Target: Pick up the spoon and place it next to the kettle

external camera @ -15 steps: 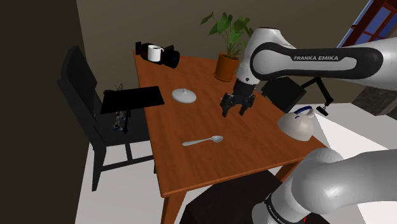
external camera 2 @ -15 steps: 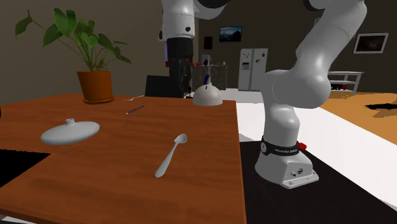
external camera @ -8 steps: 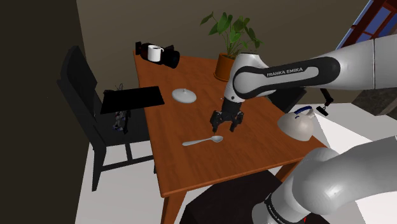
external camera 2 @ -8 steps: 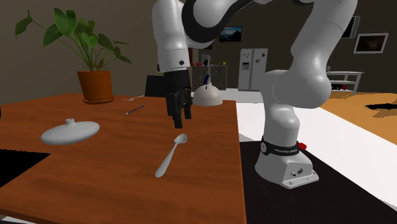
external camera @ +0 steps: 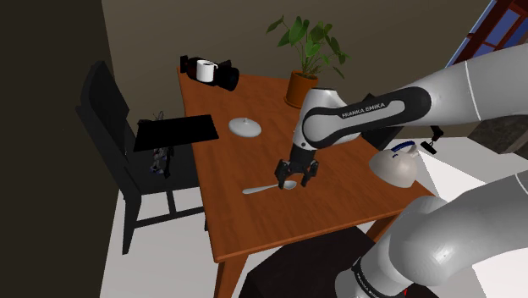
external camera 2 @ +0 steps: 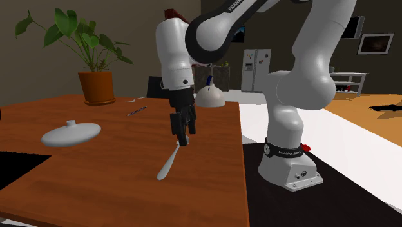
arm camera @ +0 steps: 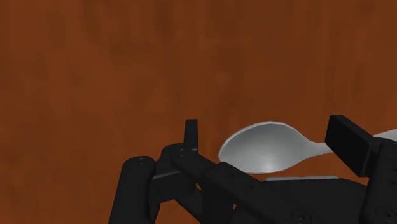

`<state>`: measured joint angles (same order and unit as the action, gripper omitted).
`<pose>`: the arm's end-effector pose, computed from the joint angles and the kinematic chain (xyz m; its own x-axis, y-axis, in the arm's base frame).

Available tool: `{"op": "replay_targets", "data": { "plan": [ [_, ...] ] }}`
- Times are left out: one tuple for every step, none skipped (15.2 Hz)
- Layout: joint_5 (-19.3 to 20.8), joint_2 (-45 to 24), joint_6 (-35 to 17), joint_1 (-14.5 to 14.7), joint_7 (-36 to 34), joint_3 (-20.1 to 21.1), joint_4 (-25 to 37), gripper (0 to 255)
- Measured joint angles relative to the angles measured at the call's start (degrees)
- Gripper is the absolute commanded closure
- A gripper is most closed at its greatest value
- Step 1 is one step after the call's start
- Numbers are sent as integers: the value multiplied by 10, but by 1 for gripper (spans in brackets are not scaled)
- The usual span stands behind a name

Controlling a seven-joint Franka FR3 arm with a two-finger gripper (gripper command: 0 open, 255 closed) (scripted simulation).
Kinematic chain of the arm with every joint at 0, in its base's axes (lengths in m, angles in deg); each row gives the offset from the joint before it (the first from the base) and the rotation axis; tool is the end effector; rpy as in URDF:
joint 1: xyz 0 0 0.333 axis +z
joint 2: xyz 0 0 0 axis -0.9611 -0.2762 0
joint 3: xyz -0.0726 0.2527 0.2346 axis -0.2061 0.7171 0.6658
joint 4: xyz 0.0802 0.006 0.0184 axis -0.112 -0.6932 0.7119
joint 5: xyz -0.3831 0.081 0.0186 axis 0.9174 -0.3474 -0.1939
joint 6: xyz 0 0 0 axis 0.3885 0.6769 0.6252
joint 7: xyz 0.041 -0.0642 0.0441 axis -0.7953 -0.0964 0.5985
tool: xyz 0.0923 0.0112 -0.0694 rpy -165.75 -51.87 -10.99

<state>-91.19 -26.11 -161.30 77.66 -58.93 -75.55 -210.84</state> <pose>0.3511 0.0093 0.3613 0.9246 -0.3476 -0.1557 -0.3570 -0.9334 -0.0360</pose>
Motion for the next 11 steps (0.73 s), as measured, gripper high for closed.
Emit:
{"op": "replay_targets", "data": {
  "plan": [
    [-1, -2, -3, 1, 0, 0, -2, 0],
    [-1, -3, -5, 1, 0, 1, -3, 0],
    [-1, -3, -6, 1, 0, 1, -4, 0],
    [-1, -3, -7, 1, 0, 1, -4, 0],
    [-1, -3, -7, 1, 0, 1, -4, 0],
    [-1, -3, -7, 1, 0, 1, -4, 0],
    [-1, -3, -7, 1, 0, 1, -4, 255],
    [-1, -3, -7, 1, 0, 1, -4, 255],
    [-1, -3, -7, 1, 0, 1, -4, 255],
    [-1, -3, -7, 1, 0, 1, -4, 255],
    [-1, -3, -7, 1, 0, 1, -4, 255]
  ]
}}
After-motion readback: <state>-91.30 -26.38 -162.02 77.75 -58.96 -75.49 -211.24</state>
